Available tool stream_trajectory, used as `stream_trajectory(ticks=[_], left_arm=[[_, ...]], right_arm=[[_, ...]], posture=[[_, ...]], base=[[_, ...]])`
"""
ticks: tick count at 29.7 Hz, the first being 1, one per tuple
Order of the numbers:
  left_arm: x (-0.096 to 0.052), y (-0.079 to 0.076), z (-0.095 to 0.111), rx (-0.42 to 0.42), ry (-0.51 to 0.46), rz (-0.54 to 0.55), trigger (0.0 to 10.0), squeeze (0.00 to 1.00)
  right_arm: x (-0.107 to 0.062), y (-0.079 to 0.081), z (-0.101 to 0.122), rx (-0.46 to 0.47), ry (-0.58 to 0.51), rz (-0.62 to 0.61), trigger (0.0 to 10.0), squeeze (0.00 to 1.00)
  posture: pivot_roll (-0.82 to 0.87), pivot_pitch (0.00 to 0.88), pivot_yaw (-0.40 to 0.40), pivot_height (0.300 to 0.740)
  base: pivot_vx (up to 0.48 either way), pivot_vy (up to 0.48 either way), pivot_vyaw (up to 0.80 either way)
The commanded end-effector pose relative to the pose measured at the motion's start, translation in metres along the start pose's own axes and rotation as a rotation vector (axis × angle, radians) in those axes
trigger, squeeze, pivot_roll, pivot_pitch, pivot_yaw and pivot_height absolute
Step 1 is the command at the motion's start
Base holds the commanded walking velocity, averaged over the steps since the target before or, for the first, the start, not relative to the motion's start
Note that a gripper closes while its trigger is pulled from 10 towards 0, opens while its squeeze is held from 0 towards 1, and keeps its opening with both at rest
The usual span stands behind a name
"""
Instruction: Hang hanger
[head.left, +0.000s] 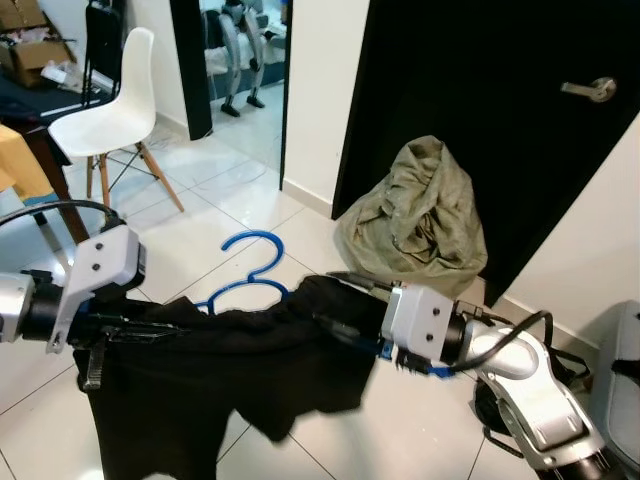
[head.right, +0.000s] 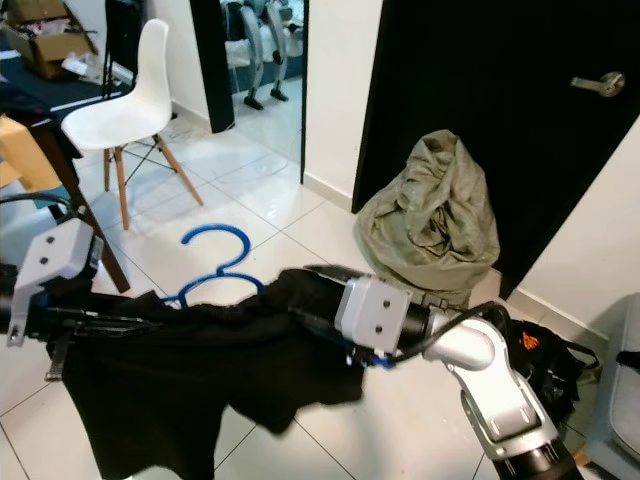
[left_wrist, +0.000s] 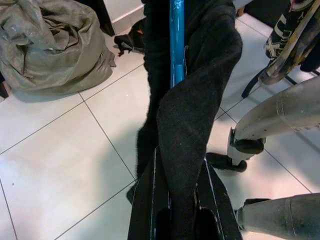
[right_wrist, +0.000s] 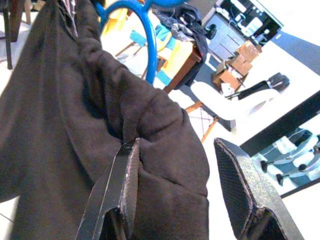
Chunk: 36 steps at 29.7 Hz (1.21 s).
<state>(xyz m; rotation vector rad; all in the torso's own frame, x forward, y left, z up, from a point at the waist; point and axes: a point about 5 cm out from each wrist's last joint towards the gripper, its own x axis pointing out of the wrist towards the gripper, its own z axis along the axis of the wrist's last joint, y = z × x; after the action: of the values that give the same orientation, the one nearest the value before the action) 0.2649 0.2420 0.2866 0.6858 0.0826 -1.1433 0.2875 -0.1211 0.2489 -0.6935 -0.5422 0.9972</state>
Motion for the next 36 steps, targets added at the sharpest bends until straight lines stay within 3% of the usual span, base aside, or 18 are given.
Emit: stream_trajectory(ticks=[1, 9, 13, 19, 21, 22, 24, 25, 26, 28, 29, 32, 33, 36], left_arm=[[0.003, -0.001, 0.008, 0.028, -0.039, -0.03, 0.0, 0.0], [0.006, -0.001, 0.009, 0.032, -0.051, -0.043, 0.0, 0.0], [0.009, 0.0, 0.012, 0.048, -0.066, -0.073, 0.0, 0.0], [0.009, 0.001, 0.012, 0.052, -0.062, -0.085, 0.0, 0.0], [0.01, 0.001, 0.012, 0.054, -0.059, -0.087, 0.0, 0.0], [0.01, 0.001, 0.011, 0.057, -0.054, -0.091, 0.0, 0.0], [0.01, 0.001, 0.011, 0.06, -0.05, -0.093, 0.0, 0.0], [0.01, 0.001, 0.011, 0.062, -0.047, -0.094, 0.0, 0.0], [0.01, 0.001, 0.01, 0.066, -0.039, -0.095, 0.0, 0.0], [0.01, 0.001, 0.01, 0.066, -0.039, -0.095, 0.0, 0.0], [0.01, 0.001, 0.009, 0.068, -0.034, -0.095, 0.0, 0.0], [0.01, 0.001, 0.008, 0.069, -0.027, -0.092, 0.0, 0.0], [0.01, 0.002, 0.006, 0.068, -0.022, -0.088, 0.0, 0.0], [0.01, 0.003, 0.005, 0.068, -0.021, -0.083, 0.0, 0.0]], right_arm=[[-0.003, -0.004, 0.0, -0.001, 0.01, -0.016, 10.0, 0.0], [-0.005, -0.001, 0.002, 0.015, 0.006, 0.019, 10.0, 0.0], [-0.011, 0.019, 0.005, 0.052, 0.007, 0.174, 10.0, 0.0], [-0.01, 0.024, 0.008, 0.061, -0.011, 0.22, 10.0, 0.0], [-0.009, 0.026, 0.009, 0.067, -0.019, 0.236, 9.6, 0.0], [-0.006, 0.029, 0.011, 0.07, -0.034, 0.256, 8.7, 0.0], [-0.005, 0.03, 0.012, 0.072, -0.044, 0.268, 8.7, 0.0], [-0.004, 0.031, 0.014, 0.074, -0.054, 0.272, 7.7, 0.0], [-0.001, 0.031, 0.016, 0.075, -0.066, 0.273, 4.7, 0.0], [-0.001, 0.031, 0.016, 0.075, -0.066, 0.273, 4.7, 0.0], [0.0, 0.03, 0.017, 0.077, -0.073, 0.271, 3.3, 0.0], [0.001, 0.029, 0.019, 0.077, -0.081, 0.271, 3.3, 0.0], [0.001, 0.03, 0.02, 0.081, -0.088, 0.279, 0.0, 0.0], [0.001, 0.032, 0.021, 0.087, -0.092, 0.292, 0.0, 0.0]], posture=[[-0.02, 0.214, -0.052, 0.74], [-0.02, 0.214, -0.047, 0.74], [-0.02, 0.213, -0.038, 0.74], [-0.02, 0.214, -0.039, 0.74], [-0.02, 0.214, -0.039, 0.74], [-0.02, 0.215, -0.039, 0.74], [-0.02, 0.214, -0.039, 0.74], [-0.02, 0.215, -0.04, 0.74], [-0.02, 0.216, -0.04, 0.74], [-0.02, 0.216, -0.04, 0.74], [-0.02, 0.216, -0.04, 0.74], [-0.02, 0.216, -0.041, 0.74], [-0.02, 0.215, -0.041, 0.74], [-0.02, 0.215, -0.044, 0.74]], base=[[0.0, 0.0, 0.0], [0.0, 0.0, 0.0], [0.0, 0.0, 0.0], [0.0, 0.0, 0.0], [0.0, 0.0, 0.0], [0.0, 0.0, 0.0], [0.0, 0.0, 0.0], [0.0, 0.0, 0.0], [0.0, 0.0, 0.0], [0.0, 0.0, 0.0], [0.0, 0.0, 0.0], [0.0, 0.0, 0.0], [0.0, 0.0, 0.0], [0.0, 0.0, 0.0]])
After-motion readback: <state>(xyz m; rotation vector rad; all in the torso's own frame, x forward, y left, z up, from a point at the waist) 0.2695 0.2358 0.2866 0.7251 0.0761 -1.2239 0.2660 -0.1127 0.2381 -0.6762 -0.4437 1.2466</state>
